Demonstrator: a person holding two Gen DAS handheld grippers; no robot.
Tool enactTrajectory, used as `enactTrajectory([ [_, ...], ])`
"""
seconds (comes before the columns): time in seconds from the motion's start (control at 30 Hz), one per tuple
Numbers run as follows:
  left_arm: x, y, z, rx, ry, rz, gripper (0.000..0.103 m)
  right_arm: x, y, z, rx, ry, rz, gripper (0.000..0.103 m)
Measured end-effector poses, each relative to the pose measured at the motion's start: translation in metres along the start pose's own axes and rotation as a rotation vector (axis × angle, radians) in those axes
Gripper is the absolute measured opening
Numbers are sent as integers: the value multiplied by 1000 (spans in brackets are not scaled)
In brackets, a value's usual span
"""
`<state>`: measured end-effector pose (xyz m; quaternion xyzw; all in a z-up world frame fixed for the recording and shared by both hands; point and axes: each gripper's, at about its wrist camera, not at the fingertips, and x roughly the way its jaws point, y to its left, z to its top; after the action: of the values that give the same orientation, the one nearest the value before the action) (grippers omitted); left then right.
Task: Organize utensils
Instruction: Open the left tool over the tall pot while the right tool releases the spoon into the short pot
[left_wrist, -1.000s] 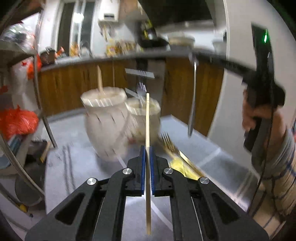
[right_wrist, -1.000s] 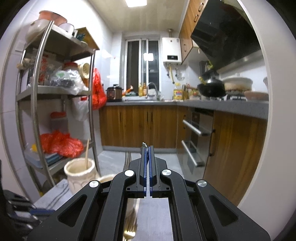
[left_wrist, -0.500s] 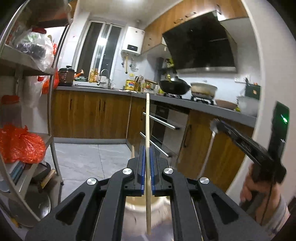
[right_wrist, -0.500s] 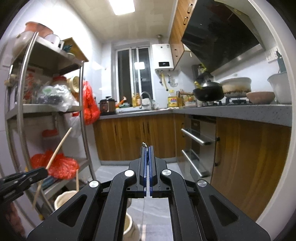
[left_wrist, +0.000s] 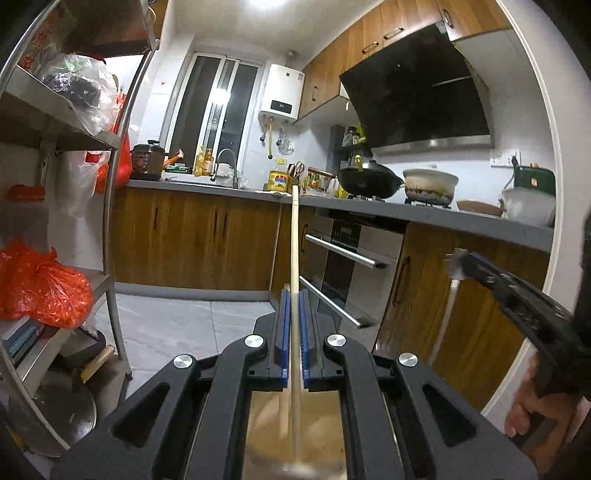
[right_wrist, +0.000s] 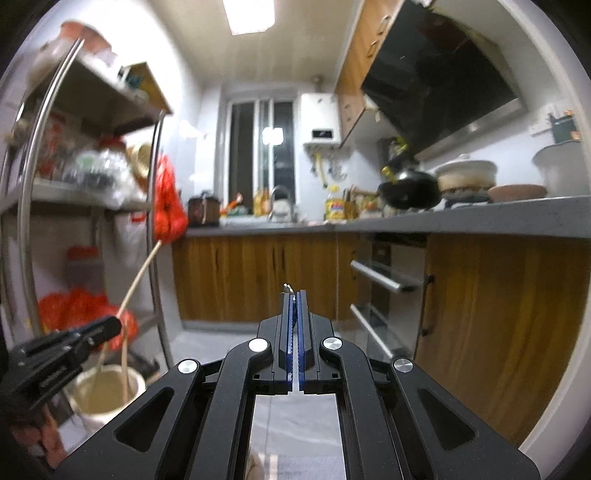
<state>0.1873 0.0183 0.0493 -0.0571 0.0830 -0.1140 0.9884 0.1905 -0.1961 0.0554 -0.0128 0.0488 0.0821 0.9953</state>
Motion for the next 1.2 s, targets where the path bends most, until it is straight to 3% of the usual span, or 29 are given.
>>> enactTrajectory([
  [0.23,-28,-1,-16,55,50,25,4,5,16,-10,-63,60,44,3],
  [0.4,-25,4,-21,56,91,57,4,10,21,-17,-64,98,49,3],
  [0.67,-24,11,-26,36,102,40,4,20,21,-24,-66,156,60,3],
  [0.8,-23,12,-25,38,102,47,7,24,19,-27,-54,186,64,3],
  [0.9,-24,10,-26,53,102,54,15,25,18,-27,-46,192,68,3],
  [1.03,-26,5,-23,70,106,62,16,27,18,-28,-46,198,74,3],
  [1.1,-27,3,-21,77,111,63,16,28,17,-29,-38,209,87,9],
  [1.2,-29,0,-20,84,119,67,16,28,16,-27,-22,212,100,27],
])
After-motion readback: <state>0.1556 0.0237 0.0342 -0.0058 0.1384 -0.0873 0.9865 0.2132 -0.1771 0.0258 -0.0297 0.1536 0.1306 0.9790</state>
